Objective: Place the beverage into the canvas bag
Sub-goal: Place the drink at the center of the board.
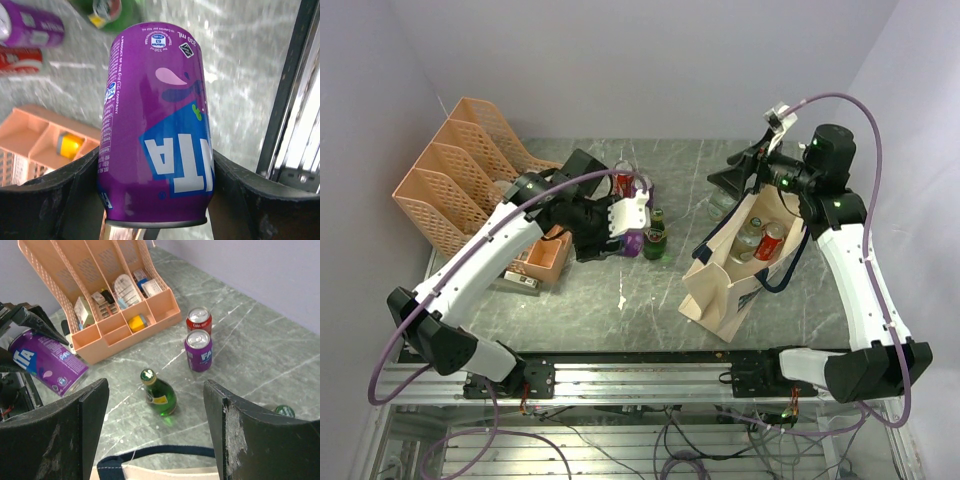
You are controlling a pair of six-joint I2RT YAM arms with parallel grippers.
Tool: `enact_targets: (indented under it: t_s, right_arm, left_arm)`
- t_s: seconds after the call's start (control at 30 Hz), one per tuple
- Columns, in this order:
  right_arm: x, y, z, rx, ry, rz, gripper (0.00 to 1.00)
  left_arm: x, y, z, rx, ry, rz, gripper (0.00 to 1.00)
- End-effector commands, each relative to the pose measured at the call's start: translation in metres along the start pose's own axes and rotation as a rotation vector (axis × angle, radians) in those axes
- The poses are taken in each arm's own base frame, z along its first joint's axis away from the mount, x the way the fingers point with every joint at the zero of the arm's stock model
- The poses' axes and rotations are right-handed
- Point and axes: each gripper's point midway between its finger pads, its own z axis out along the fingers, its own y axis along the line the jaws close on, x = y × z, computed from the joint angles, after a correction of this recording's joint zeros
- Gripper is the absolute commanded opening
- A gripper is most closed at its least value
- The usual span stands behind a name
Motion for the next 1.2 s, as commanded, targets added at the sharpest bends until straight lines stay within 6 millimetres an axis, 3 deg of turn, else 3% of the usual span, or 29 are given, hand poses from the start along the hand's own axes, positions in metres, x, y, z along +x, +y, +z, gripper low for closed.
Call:
enact_targets:
  t_s: [0.0, 0.23, 0.47, 0.63, 0.87, 1.17]
  right_arm:
    - [0.01, -0.001, -0.007, 0.05, -0.004, -0.036, 0.75]
    - [0.017, -0.009, -0.014, 0.122, -0.016, -0.057, 0.75]
    - [0.016, -0.019, -0.023, 0.166, -0.041, -0.061, 0.75]
    - [0.015, -0.03, -0.034, 0.21, -0.063, -0.039, 0.75]
    - [0.015, -0.032, -0.04, 0.233, -0.051, -0.071, 0.75]
    - [0.021, -0.032, -0.05, 0.256, -0.061, -0.047, 0.75]
  left_arm:
    - [0.05, -0.002, -0.009, -0.009, 0.245, 0.085, 0.07]
    - [0.077, -0.004, 0.025, 0.029, 0.49, 0.071, 0.07]
    - [0.072, -0.027, 0.071, 0.057, 0.618, 0.06, 0.07]
    - [0.067, -0.037, 0.091, 0.038, 0.678, 0.058, 0.07]
    - [0.074, -0.046, 0.104, 0.03, 0.789, 0.062, 0.07]
    - [0.095, -0.043, 0.094, 0.017, 0.859, 0.078, 0.07]
